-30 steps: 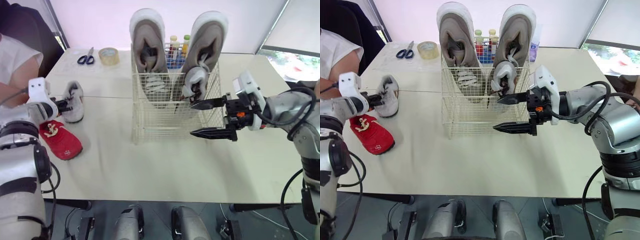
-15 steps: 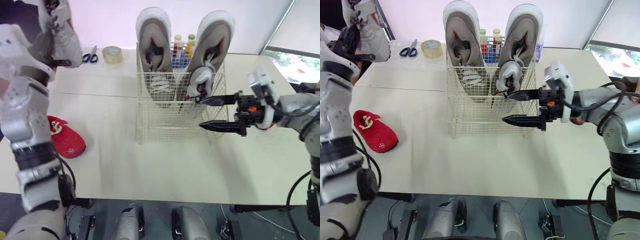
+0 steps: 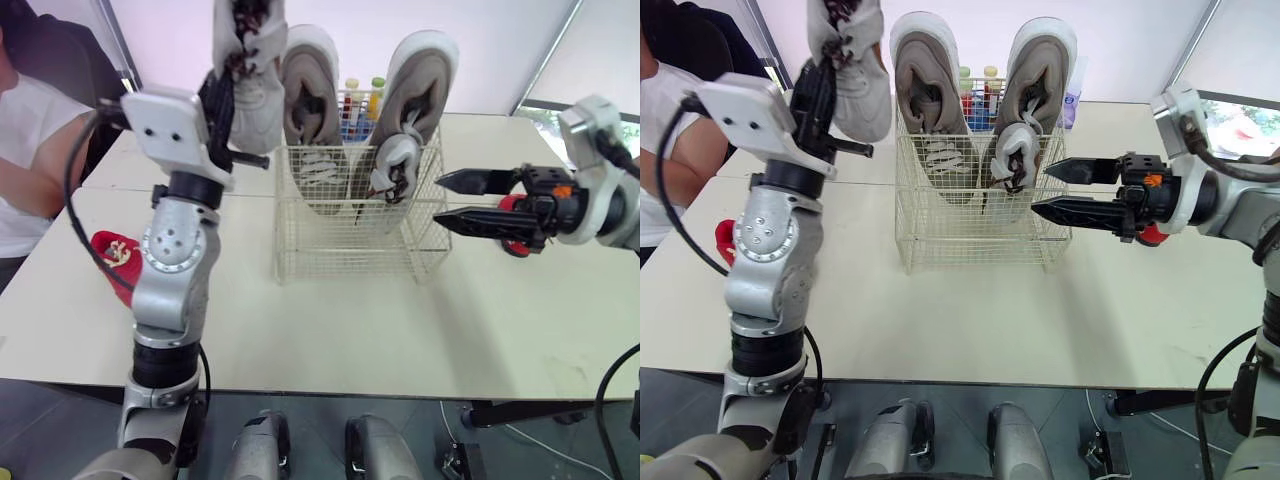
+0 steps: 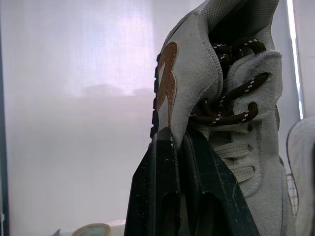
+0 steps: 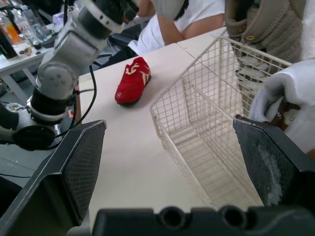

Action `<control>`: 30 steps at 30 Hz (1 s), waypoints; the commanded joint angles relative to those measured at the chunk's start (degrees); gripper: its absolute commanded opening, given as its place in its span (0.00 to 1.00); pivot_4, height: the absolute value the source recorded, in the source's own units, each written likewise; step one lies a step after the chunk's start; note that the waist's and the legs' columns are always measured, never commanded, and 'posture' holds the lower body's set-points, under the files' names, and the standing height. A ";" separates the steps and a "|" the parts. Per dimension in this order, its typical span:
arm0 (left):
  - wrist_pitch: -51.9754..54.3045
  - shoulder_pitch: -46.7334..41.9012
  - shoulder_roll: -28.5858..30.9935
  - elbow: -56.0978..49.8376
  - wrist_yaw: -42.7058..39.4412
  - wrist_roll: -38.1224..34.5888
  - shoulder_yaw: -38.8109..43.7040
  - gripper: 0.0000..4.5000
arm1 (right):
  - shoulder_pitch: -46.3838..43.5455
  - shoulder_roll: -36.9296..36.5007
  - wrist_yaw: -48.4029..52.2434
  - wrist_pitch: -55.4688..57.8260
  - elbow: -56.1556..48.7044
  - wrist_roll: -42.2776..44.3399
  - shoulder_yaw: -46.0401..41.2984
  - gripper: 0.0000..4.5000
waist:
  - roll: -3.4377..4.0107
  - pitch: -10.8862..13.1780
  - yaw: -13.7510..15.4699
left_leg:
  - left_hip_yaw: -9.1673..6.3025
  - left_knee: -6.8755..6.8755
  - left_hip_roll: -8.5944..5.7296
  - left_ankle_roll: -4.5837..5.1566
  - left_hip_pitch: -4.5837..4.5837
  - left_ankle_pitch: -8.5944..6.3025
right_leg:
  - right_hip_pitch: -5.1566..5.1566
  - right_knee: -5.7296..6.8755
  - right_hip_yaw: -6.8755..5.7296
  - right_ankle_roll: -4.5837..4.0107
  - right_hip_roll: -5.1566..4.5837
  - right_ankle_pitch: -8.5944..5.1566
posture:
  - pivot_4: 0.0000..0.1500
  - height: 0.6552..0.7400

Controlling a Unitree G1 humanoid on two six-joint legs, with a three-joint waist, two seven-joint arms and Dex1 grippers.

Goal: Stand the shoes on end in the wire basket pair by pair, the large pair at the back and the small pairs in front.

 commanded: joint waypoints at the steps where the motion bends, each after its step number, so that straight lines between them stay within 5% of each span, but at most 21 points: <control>1: -7.00 -0.29 -2.79 2.55 -0.55 2.64 -2.73 0.01 | -1.65 -1.62 -0.09 -0.14 0.21 0.33 -1.06 1.00 | 0.00 0.00 0.08 | 0.02 -0.05 0.00 0.03 -0.04 -0.02 | -0.01 -0.12 0.03 0.00 0.00 0.00 | 1.00 1.00; 15: -15.11 5.55 -10.88 9.51 -1.23 9.30 -8.62 0.01 | 1.23 2.94 -8.43 0.52 -4.31 3.90 -2.85 1.00 | 0.02 -0.02 0.34 | 0.26 -0.11 -0.10 0.51 -0.32 -0.25 | 0.03 -0.78 0.12 0.05 -0.16 0.05 | 1.00 1.00; 30: -27.12 6.90 -10.46 23.69 0.88 20.11 -12.26 0.01 | 1.77 5.08 -10.37 -1.09 -4.21 4.02 -2.83 1.00 | 0.07 -0.06 0.31 | 0.28 -0.12 -0.08 0.49 -0.29 -0.29 | 0.00 -0.78 0.12 0.06 -0.18 0.08 | 1.00 1.00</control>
